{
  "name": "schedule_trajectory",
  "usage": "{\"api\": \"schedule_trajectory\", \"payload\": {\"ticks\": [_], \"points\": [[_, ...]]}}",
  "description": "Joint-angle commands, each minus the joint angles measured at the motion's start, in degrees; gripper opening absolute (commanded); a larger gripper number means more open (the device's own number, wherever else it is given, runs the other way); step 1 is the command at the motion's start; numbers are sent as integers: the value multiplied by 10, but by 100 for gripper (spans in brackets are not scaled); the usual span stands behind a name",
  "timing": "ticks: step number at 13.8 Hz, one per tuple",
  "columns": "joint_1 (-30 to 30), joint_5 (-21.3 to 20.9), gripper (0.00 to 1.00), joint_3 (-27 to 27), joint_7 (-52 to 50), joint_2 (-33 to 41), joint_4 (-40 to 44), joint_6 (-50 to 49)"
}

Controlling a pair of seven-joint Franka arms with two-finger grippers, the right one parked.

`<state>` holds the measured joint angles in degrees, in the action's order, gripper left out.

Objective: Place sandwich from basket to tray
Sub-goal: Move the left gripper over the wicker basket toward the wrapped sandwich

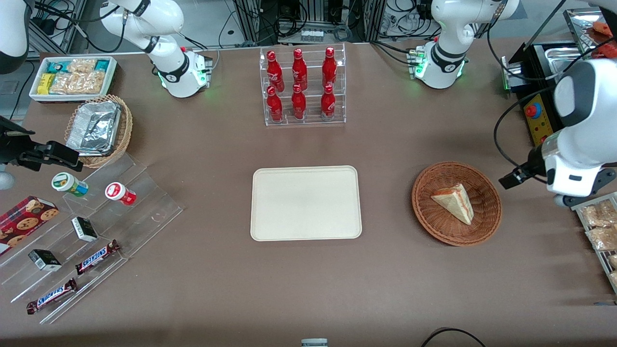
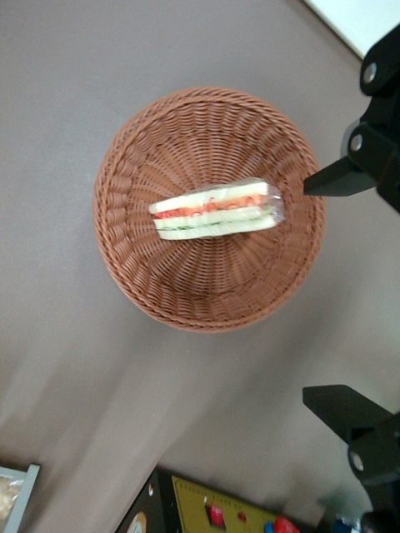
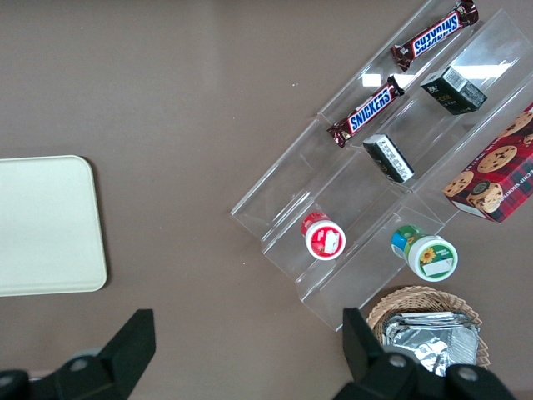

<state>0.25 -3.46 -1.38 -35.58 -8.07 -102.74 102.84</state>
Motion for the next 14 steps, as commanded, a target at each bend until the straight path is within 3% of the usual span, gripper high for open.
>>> {"api": "schedule_trajectory", "payload": {"ticks": [1, 7, 14], "points": [[-4, -1, 100, 1, -53, 4, -44, 66], [-37, 0, 100, -2, -135, -30, -102, 186], [-50, -6, 100, -2, -136, -20, -191, 272]]}}
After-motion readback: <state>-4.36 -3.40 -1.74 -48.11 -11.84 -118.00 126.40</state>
